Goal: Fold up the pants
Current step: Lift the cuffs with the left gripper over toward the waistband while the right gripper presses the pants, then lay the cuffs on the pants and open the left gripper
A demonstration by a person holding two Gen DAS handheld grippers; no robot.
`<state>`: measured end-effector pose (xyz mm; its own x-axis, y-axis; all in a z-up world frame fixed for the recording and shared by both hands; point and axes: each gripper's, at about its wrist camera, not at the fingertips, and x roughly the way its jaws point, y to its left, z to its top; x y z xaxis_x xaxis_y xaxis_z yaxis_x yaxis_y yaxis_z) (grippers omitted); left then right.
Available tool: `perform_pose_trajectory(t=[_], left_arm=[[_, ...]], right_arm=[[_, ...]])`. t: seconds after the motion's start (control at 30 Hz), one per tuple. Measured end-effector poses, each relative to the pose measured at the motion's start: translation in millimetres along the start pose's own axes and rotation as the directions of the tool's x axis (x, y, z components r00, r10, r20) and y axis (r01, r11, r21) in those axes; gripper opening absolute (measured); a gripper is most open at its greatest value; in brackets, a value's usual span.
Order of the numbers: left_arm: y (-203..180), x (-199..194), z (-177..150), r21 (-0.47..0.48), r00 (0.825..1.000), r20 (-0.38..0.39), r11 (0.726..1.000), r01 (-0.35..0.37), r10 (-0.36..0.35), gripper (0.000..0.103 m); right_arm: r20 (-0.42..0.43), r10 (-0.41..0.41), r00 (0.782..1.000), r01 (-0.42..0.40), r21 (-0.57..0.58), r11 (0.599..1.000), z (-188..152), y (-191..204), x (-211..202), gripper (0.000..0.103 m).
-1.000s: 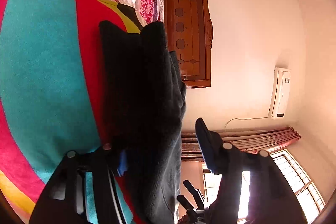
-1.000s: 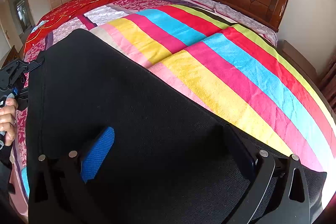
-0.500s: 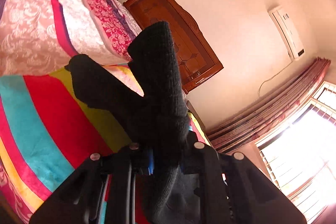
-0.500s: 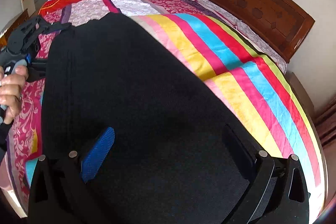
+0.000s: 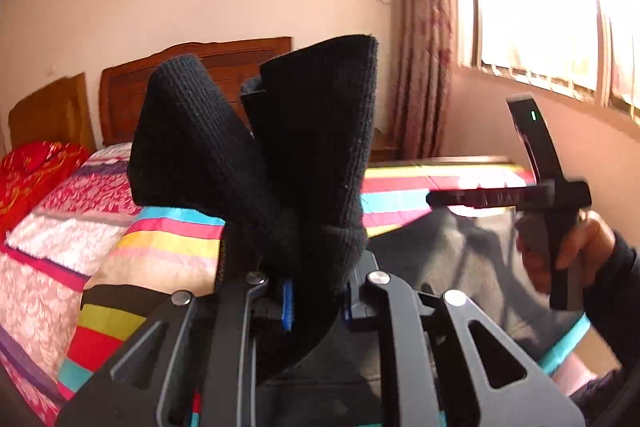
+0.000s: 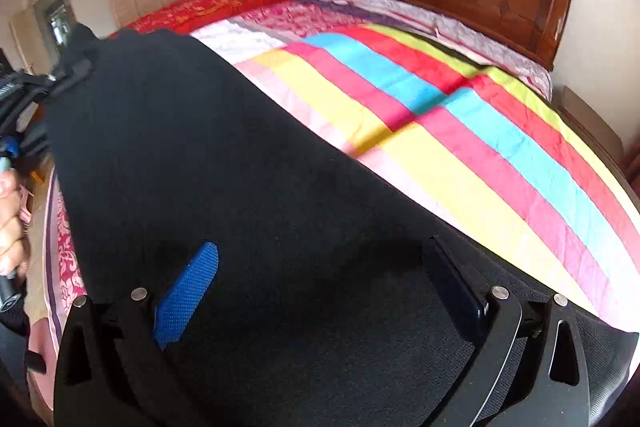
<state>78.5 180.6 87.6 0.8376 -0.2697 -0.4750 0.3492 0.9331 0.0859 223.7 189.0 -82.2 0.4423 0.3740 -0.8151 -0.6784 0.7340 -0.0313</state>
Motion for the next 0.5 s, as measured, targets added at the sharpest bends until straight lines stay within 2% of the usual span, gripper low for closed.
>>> perform_pose_trajectory(t=[0.03, 0.1, 0.17, 0.23, 0.27, 0.3, 0.33, 0.4, 0.47, 0.5], left_arm=[[-26.9, 15.4, -9.9, 0.097, 0.999, -0.048, 0.995, 0.004, 0.0, 0.017], [-74.0, 50.2, -36.7, 0.255, 0.986, -0.167, 0.966, 0.032, 0.011, 0.019], [-107.3, 80.5, -66.6, 0.382, 0.962, -0.27, 0.922, 0.062, 0.048, 0.024], [-125.9, 82.6, -85.7, 0.501, 0.969, -0.219, 0.865, 0.013, 0.112, 0.034], [-126.1, 80.9, -86.3, 0.506, 0.969, -0.217, 0.863, 0.008, 0.118, 0.036], [-122.0, 78.2, -84.0, 0.482, 0.968, -0.232, 0.876, 0.027, 0.098, 0.045], [-116.0, 75.1, -80.1, 0.451, 0.968, -0.24, 0.892, 0.043, 0.074, 0.062], [-105.3, 63.2, -76.3, 0.411, 0.975, -0.221, 0.91, 0.058, 0.037, 0.08], [-102.3, 38.7, -71.5, 0.397, 0.984, -0.176, 0.916, 0.051, 0.022, 0.082], [-102.0, 23.3, -67.8, 0.389, 0.989, -0.149, 0.92, 0.051, 0.008, 0.086]], right_arm=[[-0.005, -0.008, 1.0, 0.008, -0.026, 1.0, 0.8, 3.2, -1.4, 0.099], [-0.027, -0.003, 1.0, 0.002, -0.006, 1.0, 3.1, -2.3, -10.6, 0.098], [0.055, -0.001, 0.998, -0.005, 0.103, 0.995, -2.2, -26.0, -42.6, 0.098], [0.152, 0.008, 0.988, -0.047, 0.259, 0.965, -19.7, -63.3, -82.4, 0.098], [0.198, -0.009, 0.98, -0.06, 0.337, 0.94, -32.8, -82.9, -102.2, 0.098], [0.238, -0.027, 0.971, -0.072, 0.401, 0.913, -47.9, -101.2, -120.2, 0.098], [0.271, -0.039, 0.962, -0.089, 0.445, 0.891, -63.7, -116.9, -135.8, 0.098], [0.291, -0.097, 0.952, -0.07, 0.516, 0.854, -96.2, -142.7, -160.8, 0.098], [0.289, -0.149, 0.946, -0.042, 0.562, 0.826, -126.8, -159.6, -178.2, 0.098], [0.289, -0.164, 0.943, -0.037, 0.581, 0.813, -141.0, -165.5, -184.8, 0.098]])
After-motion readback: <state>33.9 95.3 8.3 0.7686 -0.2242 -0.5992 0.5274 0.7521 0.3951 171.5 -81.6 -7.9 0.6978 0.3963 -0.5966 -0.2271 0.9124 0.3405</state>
